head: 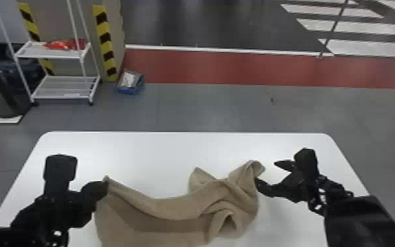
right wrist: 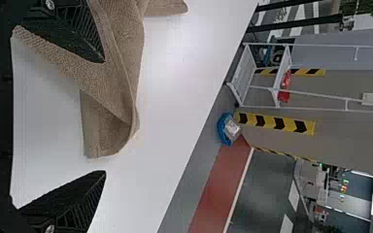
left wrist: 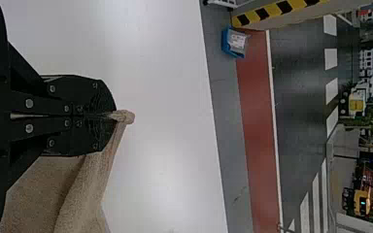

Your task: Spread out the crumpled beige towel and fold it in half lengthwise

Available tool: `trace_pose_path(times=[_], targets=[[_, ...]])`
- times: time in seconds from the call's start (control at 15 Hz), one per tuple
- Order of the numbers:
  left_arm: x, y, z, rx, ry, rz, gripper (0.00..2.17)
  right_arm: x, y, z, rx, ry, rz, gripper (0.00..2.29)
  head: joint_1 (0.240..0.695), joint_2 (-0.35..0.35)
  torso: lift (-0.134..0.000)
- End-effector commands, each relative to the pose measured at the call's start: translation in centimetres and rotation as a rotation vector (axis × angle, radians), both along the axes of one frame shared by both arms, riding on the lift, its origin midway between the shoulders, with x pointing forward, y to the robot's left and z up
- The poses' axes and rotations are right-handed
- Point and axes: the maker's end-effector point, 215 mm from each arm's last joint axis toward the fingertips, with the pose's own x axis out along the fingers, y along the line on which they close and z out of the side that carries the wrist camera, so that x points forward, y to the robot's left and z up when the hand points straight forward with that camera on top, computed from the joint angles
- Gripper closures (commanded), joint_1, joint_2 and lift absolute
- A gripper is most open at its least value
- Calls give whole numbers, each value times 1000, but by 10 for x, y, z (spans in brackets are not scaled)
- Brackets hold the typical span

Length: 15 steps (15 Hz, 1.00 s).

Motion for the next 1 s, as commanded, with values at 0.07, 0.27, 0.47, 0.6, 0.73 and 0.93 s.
trace_pose_path(times=[0.07, 0.27, 0.47, 0.6, 0.73, 0.93], targets=[[0, 1, 0, 0, -1, 0, 1717, -5, 29, -15, -3, 57, 32, 83, 695, -61, 0], [0, 1, 0, 1, -1, 0, 1717, -7, 42, -26, -24, 89, 41, 137, 695, -42, 0], [0, 0, 0, -1, 0, -1, 1717, -12, 50, -34, -40, 103, 67, 478, 695, -24, 0], [0, 0, 0, -1, 0, -1, 1717, -15, 53, -37, -43, 111, 79, 768, 695, -18, 0], [0, 0, 1, -1, -2, -1, 1717, -16, 52, -39, -38, 118, 77, 967, 695, -12, 0], [-1, 2, 0, 0, 1, 0, 1717, -19, 47, -41, -38, 122, 74, 1264, 695, -13, 0]])
